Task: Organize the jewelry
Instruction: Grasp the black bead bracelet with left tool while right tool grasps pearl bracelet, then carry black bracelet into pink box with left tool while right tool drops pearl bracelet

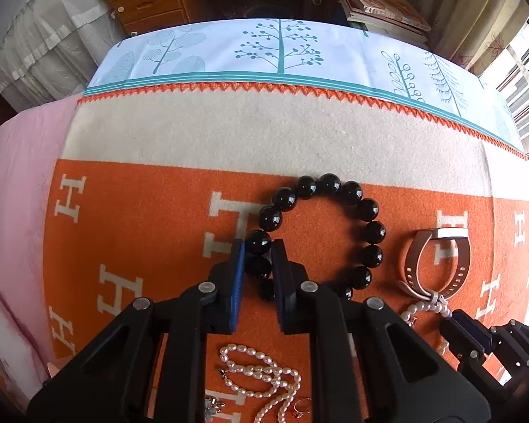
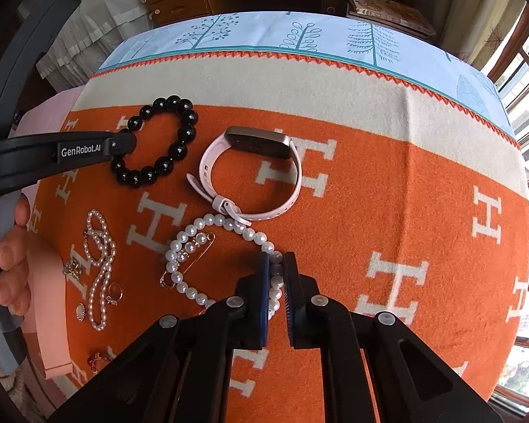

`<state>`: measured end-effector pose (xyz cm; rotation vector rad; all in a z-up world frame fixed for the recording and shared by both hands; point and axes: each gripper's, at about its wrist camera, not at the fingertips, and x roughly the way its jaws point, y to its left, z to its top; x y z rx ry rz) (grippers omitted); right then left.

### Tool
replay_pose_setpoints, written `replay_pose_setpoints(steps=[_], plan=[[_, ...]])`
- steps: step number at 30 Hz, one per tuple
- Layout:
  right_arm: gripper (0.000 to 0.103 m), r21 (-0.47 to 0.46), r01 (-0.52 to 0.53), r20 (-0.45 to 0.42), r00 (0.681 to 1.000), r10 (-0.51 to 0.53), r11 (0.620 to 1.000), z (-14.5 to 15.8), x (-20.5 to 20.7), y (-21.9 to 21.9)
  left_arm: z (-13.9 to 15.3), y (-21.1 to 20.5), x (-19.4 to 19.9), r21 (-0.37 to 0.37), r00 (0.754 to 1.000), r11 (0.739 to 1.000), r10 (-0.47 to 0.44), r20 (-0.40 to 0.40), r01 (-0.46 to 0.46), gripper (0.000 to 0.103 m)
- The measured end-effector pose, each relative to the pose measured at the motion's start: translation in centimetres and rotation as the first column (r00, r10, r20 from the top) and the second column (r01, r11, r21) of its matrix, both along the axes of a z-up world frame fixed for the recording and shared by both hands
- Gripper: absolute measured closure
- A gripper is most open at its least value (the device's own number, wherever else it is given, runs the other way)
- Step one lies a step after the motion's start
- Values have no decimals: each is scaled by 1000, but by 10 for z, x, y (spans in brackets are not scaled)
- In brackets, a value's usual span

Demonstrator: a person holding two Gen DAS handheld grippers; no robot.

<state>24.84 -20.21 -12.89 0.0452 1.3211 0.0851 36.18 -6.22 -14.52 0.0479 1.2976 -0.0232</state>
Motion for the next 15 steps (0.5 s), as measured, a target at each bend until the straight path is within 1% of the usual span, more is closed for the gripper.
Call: replay_pose_setpoints(steps=[2, 4, 7, 10, 15], plan=[[95, 35, 15, 8, 1000, -15, 999, 6, -7, -4, 12, 4, -9, -21, 1000, 1000, 9, 26, -9, 91], [95, 50, 19, 37, 999, -21, 999, 17, -16, -4, 35, 17, -21, -39, 998, 999, 10, 63, -7, 91], [95, 69, 15, 95, 995, -22, 997, 45, -32, -4, 70, 29, -41, -64, 992, 998, 0, 124, 8, 91], [95, 95, 7, 166, 986, -23, 995, 78, -49, 1, 107, 50, -71, -86, 985, 996, -11, 175, 27, 91], [95, 126, -32, 268, 963, -3, 991, 124, -88, 17, 158, 79, -132, -85, 967, 994, -43, 251, 66, 91]])
